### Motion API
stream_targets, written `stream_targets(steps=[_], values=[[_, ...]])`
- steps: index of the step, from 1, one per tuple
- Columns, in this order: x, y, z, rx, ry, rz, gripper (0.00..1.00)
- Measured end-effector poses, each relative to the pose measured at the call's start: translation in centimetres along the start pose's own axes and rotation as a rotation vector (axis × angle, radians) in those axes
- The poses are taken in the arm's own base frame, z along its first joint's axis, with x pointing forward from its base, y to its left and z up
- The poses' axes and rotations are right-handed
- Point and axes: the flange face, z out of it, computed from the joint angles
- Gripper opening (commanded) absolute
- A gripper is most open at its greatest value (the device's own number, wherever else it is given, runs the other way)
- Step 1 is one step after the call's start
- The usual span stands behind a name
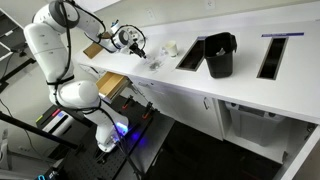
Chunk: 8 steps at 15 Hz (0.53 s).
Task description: Put the left piece of paper in the black bin
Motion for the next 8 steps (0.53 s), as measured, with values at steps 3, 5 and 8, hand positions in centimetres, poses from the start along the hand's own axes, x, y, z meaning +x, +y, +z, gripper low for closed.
stream_targets(steps=[3,5,8], values=[[0.21,-0.3,0.28,-0.002,0.004,-0.004,0.07],[0.25,-0.58,0.3,-0.001,0.005,-0.007,0.0],[0.29,-1.07,0.22,0.003,0.009,-0.013,0.0]])
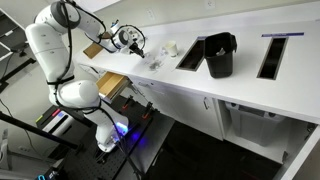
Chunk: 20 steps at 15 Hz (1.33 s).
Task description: Put the left piece of paper in the black bin
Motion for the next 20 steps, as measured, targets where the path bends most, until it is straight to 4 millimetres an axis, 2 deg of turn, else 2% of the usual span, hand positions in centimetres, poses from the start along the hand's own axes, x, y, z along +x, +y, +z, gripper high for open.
stream_targets(steps=[3,5,8,10,12,15,20], values=[[0.0,-0.6,-0.3,0.006,0.005,-0.005,0.0],[0.0,-1.1,-1.4,0.009,0.023,0.013,0.0],[-0.1,-0.8,-4.4,-0.013,0.06,0.091,0.0],[-0.7,0.7,-6.8,-0.046,0.082,0.174,0.0],[-1.8,3.0,-8.9,-0.079,0.109,0.269,0.0],[-3.5,7.8,-11.3,-0.138,0.137,0.412,0.0],[-5.4,18.0,-15.4,-0.257,0.139,0.616,0.0]])
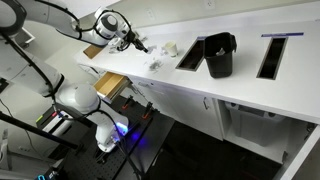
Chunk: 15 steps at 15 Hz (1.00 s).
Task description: Put the left piece of paper in the black bin
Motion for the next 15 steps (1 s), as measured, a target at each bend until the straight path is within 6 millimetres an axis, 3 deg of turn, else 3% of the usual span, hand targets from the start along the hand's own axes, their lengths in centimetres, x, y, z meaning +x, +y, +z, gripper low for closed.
stream_targets(steps=[4,9,11,15], values=[[4.9,6.6,-1.3,-0.073,-0.015,-0.018,0.0],[10.6,12.8,-2.0,-0.157,-0.069,-0.119,0.02],[11.5,13.0,-2.6,-0.162,-0.058,-0.148,0.02],[11.3,12.4,-2.9,-0.163,-0.052,-0.166,0.0]])
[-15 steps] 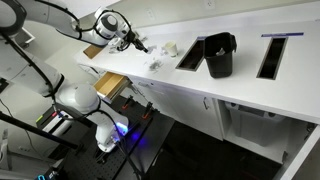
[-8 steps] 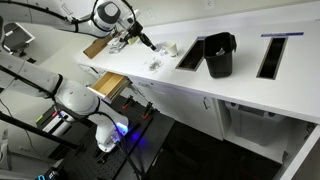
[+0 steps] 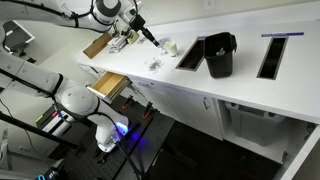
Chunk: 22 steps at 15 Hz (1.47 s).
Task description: Put the left piece of paper in the black bin
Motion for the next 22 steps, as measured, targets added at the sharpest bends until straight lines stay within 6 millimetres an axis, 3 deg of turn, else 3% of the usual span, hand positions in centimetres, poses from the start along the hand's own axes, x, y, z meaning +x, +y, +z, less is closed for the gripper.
stream_targets(steps=[3,8,11,18,22], values=[[0.8,1.3,0.3,-0.004,-0.005,0.033,0.0],[6.0,8.4,2.0,-0.025,-0.02,0.161,0.0],[9.3,11.4,4.0,-0.02,-0.033,0.201,0.0],[16.0,12.0,10.2,0.036,-0.054,0.325,0.0],[19.3,12.9,12.3,0.078,-0.071,0.417,0.0]])
